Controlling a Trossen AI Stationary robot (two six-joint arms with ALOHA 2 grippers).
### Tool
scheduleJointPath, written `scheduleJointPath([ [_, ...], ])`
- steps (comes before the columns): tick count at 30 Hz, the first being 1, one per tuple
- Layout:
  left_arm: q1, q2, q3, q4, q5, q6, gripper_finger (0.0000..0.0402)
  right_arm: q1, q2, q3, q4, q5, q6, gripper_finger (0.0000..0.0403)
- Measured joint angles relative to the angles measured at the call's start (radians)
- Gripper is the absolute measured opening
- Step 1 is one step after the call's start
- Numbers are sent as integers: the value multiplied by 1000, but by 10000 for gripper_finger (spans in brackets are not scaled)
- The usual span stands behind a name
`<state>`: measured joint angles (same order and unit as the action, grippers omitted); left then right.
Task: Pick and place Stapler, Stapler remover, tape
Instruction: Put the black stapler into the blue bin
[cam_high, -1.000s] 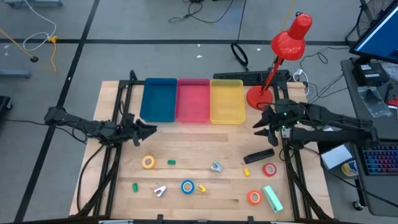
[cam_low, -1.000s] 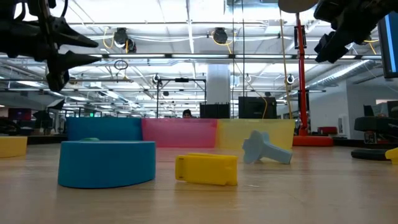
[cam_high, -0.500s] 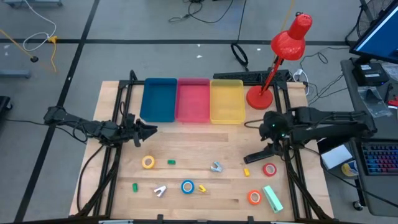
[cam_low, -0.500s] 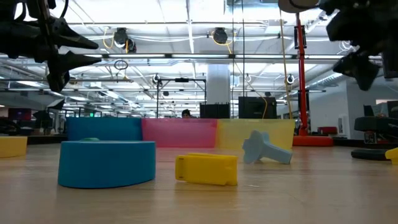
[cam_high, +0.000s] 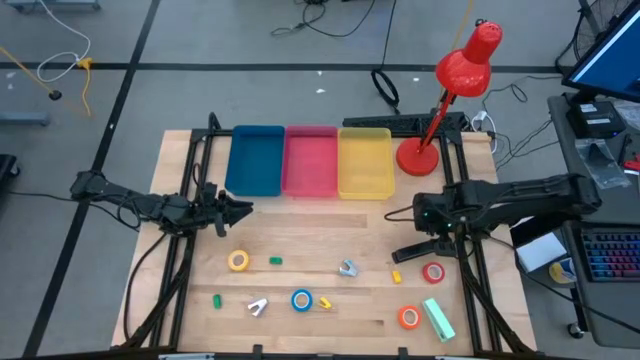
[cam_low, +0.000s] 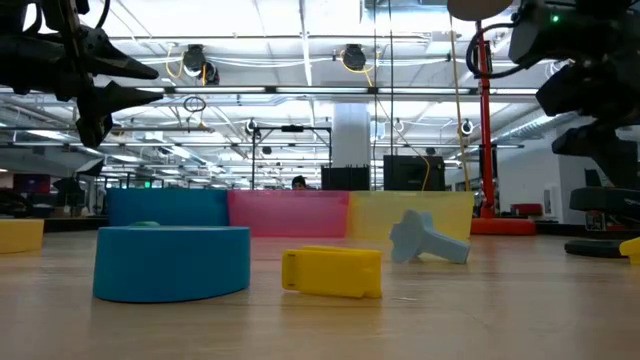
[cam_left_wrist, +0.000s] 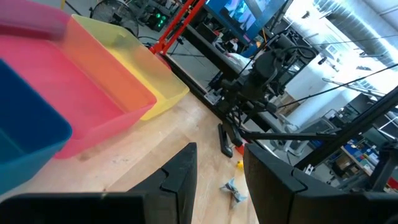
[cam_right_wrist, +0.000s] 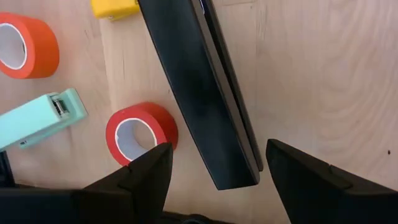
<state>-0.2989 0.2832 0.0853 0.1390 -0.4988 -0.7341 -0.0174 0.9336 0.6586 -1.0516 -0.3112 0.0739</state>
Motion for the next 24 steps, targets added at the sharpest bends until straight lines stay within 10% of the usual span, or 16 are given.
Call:
scheduleJointPath([
  [24, 0, 0, 0, -8, 0, 6, 131, 33, 123, -1, 42, -6, 35, 254],
])
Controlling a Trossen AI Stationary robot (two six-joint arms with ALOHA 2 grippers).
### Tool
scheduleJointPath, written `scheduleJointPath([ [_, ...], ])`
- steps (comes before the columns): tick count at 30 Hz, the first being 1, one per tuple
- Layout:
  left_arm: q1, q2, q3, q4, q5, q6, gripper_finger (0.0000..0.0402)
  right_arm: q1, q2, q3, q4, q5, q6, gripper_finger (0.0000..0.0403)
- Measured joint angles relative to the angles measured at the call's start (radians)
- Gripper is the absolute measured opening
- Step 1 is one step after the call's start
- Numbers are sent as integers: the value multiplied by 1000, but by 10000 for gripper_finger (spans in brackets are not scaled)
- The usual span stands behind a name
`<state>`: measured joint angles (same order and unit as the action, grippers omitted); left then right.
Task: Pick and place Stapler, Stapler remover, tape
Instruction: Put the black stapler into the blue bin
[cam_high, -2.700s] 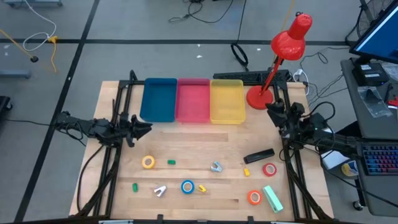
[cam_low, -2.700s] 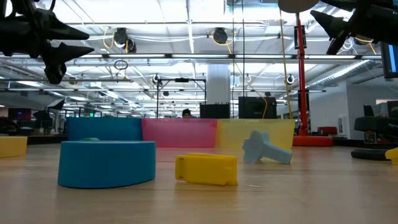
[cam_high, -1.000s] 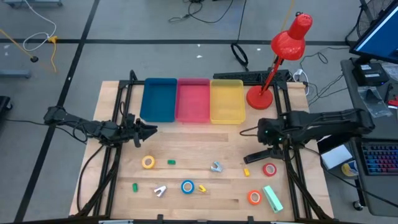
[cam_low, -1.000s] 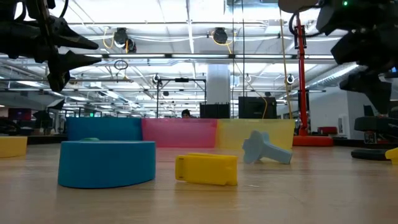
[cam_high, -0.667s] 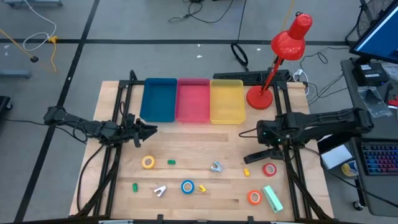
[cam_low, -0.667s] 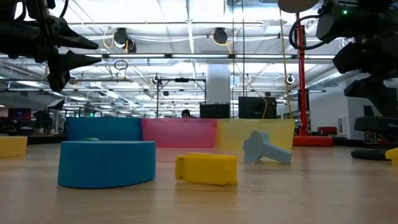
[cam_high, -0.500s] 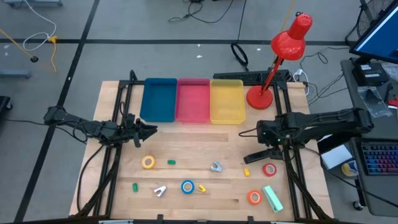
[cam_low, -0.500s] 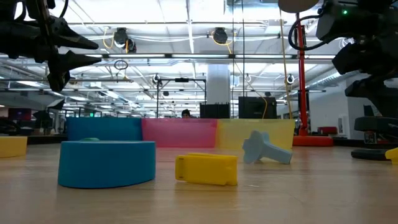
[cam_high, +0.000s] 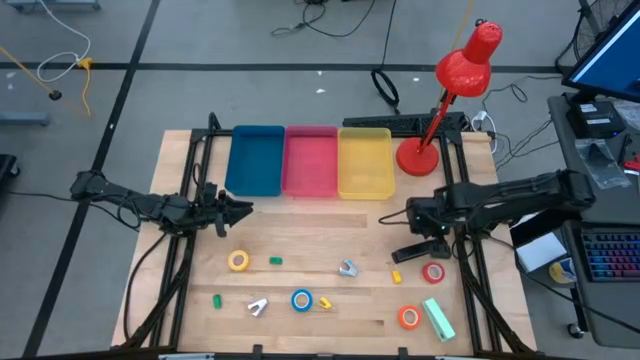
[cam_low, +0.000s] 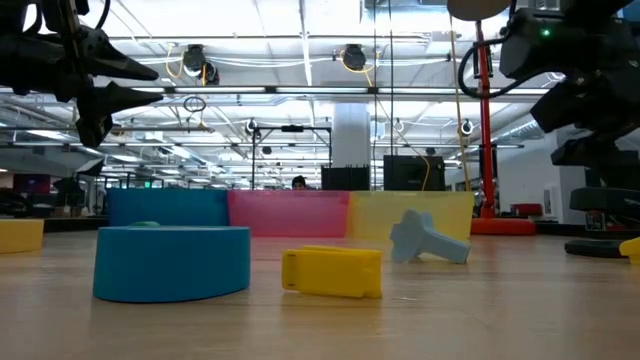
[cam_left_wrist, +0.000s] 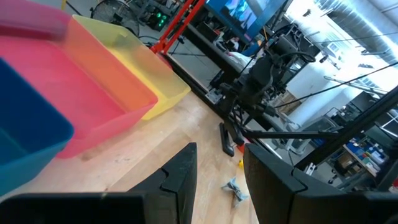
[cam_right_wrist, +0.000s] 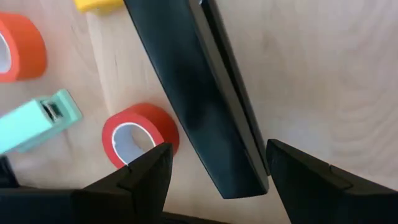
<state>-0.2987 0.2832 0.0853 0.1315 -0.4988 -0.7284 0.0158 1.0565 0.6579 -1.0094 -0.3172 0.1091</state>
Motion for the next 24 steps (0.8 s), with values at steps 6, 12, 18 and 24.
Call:
scheduleJointPath([
  [6, 0, 0, 0, -1, 0, 29, 131, 47, 68, 0, 36, 6, 10, 254],
  [12, 0, 0, 0, -1, 0, 63, 131, 89, 142, 0, 93, 53, 56, 254],
  [18, 0, 0, 0, -1, 0, 69, 131, 117, 207, -1, 69, 59, 62, 254],
  [24, 0, 0, 0, -1, 1, 70, 131, 140, 235, -1, -31, 62, 62, 254],
])
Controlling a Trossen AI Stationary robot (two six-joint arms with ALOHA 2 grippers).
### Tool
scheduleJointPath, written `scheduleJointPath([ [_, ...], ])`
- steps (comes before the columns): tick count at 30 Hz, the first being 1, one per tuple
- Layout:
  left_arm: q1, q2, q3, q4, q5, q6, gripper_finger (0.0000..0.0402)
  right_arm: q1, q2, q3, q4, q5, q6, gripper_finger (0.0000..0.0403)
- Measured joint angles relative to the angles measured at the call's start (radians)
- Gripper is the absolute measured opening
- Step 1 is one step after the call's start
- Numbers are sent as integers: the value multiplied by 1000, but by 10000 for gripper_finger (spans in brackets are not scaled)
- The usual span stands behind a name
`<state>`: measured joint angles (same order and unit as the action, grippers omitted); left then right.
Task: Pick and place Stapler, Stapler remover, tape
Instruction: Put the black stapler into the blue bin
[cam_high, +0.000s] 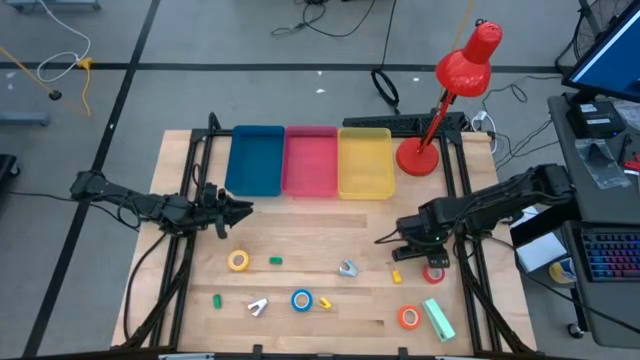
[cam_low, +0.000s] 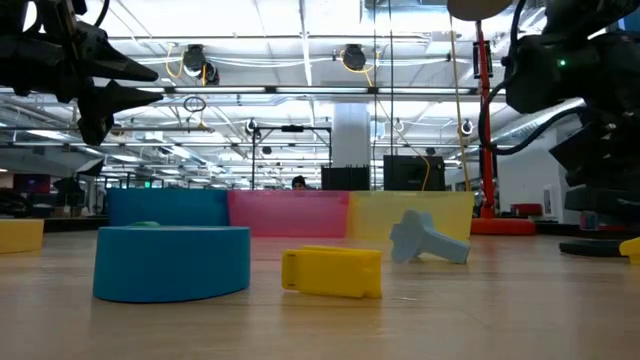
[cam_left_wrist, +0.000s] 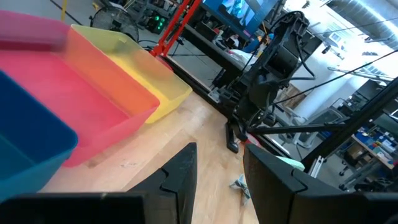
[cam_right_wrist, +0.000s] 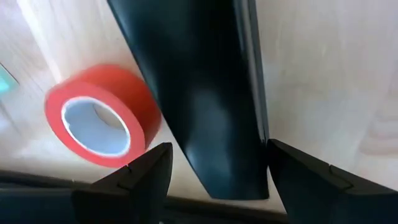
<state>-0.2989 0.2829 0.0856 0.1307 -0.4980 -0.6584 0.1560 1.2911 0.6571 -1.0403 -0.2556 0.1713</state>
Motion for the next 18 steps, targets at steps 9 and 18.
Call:
scheduleJointPath([
  [9, 0, 0, 0, 2, 1, -53, 131, 11, -1, 0, -8, 76, 78, 226],
  [18, 0, 0, 0, 2, 1, -200, 131, 10, -2, 2, -4, 109, 126, 131],
])
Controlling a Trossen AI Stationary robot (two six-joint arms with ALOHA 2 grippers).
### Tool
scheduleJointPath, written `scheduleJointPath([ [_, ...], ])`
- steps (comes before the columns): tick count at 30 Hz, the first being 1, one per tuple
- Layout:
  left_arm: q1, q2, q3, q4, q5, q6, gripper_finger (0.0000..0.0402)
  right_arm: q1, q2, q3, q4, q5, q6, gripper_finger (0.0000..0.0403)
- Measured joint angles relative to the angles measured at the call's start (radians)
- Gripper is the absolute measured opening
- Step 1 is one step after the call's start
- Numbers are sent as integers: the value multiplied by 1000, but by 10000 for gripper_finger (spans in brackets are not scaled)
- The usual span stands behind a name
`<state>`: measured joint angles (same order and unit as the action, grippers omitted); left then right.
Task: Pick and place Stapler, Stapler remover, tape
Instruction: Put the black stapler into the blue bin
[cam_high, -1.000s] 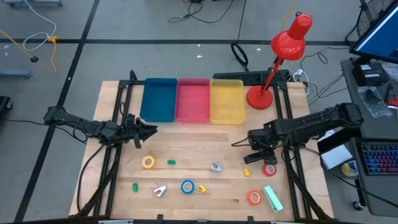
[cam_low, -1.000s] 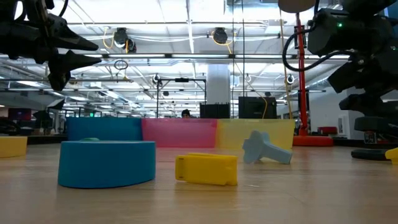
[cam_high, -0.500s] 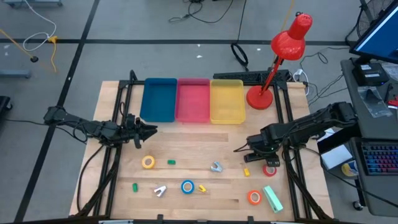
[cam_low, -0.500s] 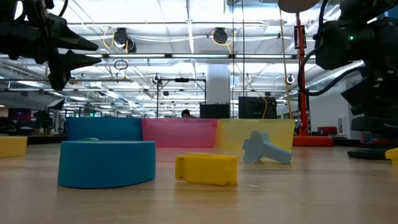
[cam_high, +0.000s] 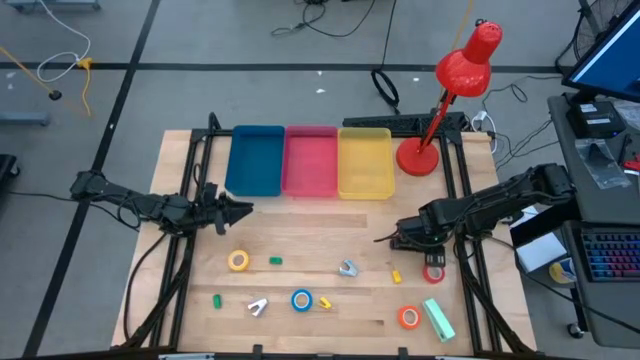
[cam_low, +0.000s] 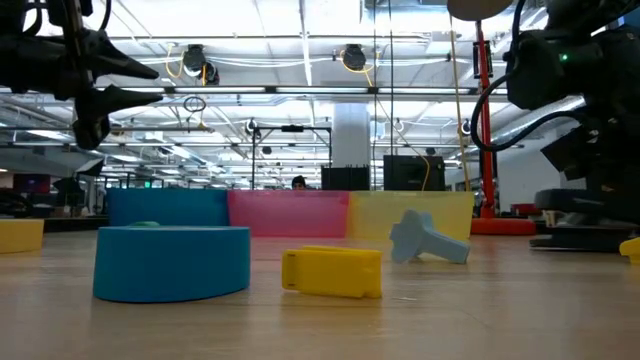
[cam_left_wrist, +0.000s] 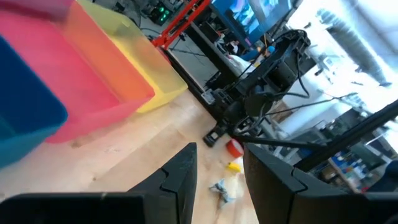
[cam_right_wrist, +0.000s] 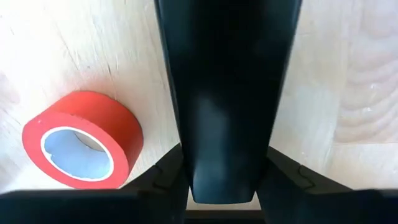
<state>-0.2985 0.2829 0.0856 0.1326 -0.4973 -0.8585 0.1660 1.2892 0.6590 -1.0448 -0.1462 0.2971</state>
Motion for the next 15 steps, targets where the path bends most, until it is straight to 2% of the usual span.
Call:
scheduleJointPath([
  [7, 0, 0, 0, 61, -1, -68, 131, 0, -5, 1, 12, 13, 11, 131],
  [15, 0, 0, 0, 243, -70, -41, 131, 0, -9, 114, 13, 123, -10, 131],
])
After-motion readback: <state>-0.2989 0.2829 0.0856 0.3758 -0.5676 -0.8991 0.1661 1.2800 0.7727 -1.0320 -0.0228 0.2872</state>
